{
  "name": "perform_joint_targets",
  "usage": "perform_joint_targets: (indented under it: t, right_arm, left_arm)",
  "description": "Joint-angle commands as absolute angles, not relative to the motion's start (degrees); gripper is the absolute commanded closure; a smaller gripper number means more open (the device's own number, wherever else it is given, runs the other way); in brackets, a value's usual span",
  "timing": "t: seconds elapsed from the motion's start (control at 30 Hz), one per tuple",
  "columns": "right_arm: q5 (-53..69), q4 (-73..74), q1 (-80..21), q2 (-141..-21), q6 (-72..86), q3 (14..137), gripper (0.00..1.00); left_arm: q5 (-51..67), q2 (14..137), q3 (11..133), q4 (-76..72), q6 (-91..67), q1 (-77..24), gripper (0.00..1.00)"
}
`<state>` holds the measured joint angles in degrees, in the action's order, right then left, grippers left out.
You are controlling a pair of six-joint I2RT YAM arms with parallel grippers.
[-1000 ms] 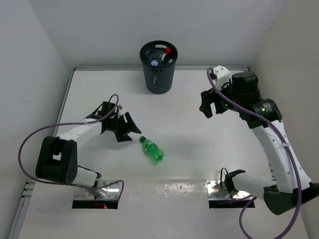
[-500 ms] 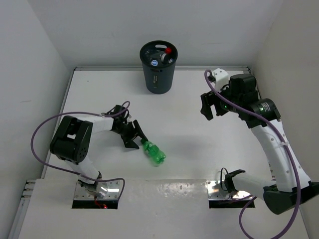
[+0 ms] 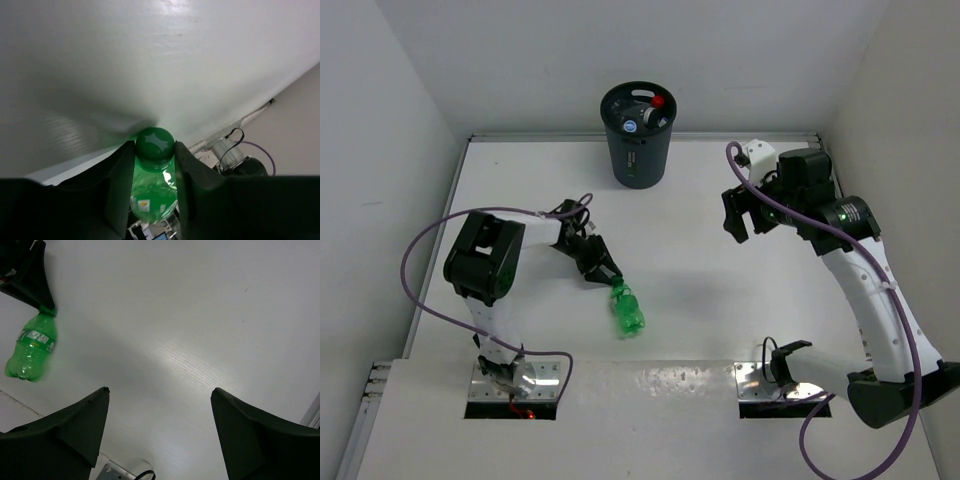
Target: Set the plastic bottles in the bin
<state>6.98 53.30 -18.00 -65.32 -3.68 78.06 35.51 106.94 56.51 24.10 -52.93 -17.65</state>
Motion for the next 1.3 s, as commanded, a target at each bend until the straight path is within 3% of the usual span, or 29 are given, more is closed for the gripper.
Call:
perform_joint_targets:
  t: [0.0, 0.1, 0.27, 0.3, 0.37, 0.63, 0.93, 1.13, 1.27]
  right_arm:
    - [6.3, 53.0, -18.2, -65.5, -4.5, 79.1, 0.19]
    - [6.4, 53.0, -18.2, -65.2, -4.6, 78.9, 0.19]
    - [6.4, 53.6, -18.2, -64.9, -4.7, 79.2, 0.19]
    - [6.2, 53.5, -18.1, -64.7, -4.8, 79.0, 0.19]
    - [6.3, 53.4, -18.2, -64.2, -4.9, 78.7, 0.19]
    - [6.7, 52.8, -18.2, -63.7, -5.0, 77.5, 0.19]
    - [7.9, 51.3, -18.3, -63.8, -4.7, 76.7, 0.19]
    - [8.3, 50.4, -18.1, -63.7, -4.6, 75.6, 0.20]
    - [8.1, 50.0, -18.2, -63.5, -4.6, 75.2, 0.20]
  left_arm:
    - [34.5, 107.5, 56.6, 25.2, -51.6, -18.1, 0.63]
    - [35.7, 107.0, 56.6, 23.8, -51.6, -18.1, 0.72]
    - [35.2, 105.7, 56.1, 23.8, -50.3, -18.1, 0.72]
    - [35.2, 104.9, 56.1, 22.8, -49.8, -18.1, 0.90]
    - [35.2, 103.5, 56.1, 22.8, -49.0, -18.1, 1.00]
    - [36.6, 94.8, 62.8, 18.3, -45.3, -16.3, 1.00]
    - [33.8, 88.2, 79.6, 15.1, -40.4, -13.7, 1.00]
    - [32.5, 91.5, 98.1, 8.4, -38.6, -10.5, 1.00]
    - [25.8, 95.3, 108.3, 0.0, -37.9, -8.8, 1.00]
